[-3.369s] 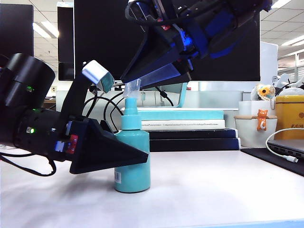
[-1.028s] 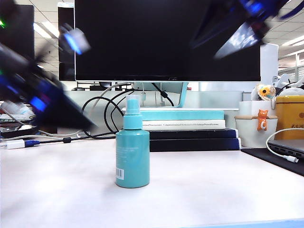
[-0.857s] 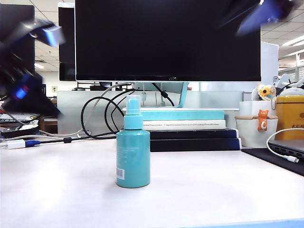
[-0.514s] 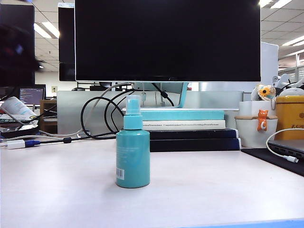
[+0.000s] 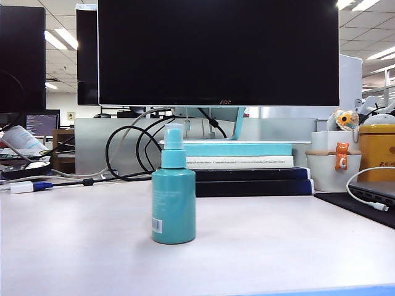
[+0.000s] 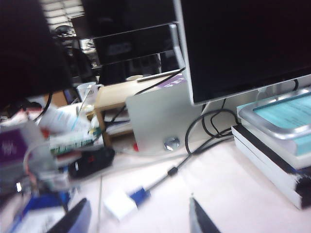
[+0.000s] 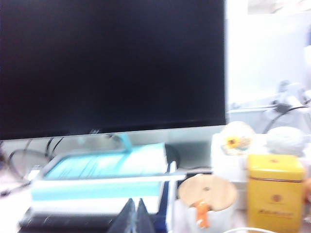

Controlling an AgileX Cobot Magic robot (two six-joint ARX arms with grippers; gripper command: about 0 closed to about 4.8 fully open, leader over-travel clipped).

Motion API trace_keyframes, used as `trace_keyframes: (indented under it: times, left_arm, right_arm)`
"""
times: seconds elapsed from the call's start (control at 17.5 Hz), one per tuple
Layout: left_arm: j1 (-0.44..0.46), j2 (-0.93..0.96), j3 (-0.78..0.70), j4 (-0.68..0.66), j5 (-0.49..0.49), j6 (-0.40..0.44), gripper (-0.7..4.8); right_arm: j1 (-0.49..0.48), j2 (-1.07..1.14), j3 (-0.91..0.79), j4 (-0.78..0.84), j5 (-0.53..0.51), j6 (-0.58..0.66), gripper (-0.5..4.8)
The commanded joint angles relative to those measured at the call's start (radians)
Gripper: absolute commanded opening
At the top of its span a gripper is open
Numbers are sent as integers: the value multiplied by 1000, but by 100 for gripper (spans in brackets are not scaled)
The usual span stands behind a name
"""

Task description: Pick up the sprayer with the left hand, pick up its lid with the right hand then put the lid on the sprayer.

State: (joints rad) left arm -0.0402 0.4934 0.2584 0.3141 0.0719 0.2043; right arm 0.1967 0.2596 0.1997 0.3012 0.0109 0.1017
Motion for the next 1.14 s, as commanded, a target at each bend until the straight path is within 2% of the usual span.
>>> trace_keyframes:
  times: [0.06,0.17,0.29,0.4,0.46,0.51,0.63,0.69,0.86,1.14]
  left_arm:
    - [7,-261,-161,-6,-61,-93,271]
    - [7,-468,-243,-72,-94,-134,271]
    - [13,-480,-251,-150,-122,-133,272]
    - [13,-481,-251,-214,-143,-130,264]
    - [13,-481,-251,-236,-149,-130,241]
    - [13,-481,-251,-248,-151,-130,207]
    - [13,-481,-251,-252,-151,-130,-1]
    - [14,-481,-251,-259,-156,-128,-6]
    - [13,-481,-251,-265,-192,-129,-6]
    - [13,-481,-251,-302,-181,-134,-5]
  right_arm:
    - [2,-90,-63,25,47,11,-5]
    - [2,-123,-116,18,47,14,-5]
    - [0,-151,-195,-23,69,63,-5]
    - [0,-148,-195,-152,126,42,-5]
    - [-2,-148,-195,-190,148,26,-5]
    - [-2,-148,-195,-215,151,33,-5]
    - [-1,-148,-195,-298,152,61,-5]
    - [-2,-148,-195,-394,155,68,-5]
    - [-1,-149,-195,-326,146,91,-5]
    - [-1,-149,-194,-331,145,89,-4]
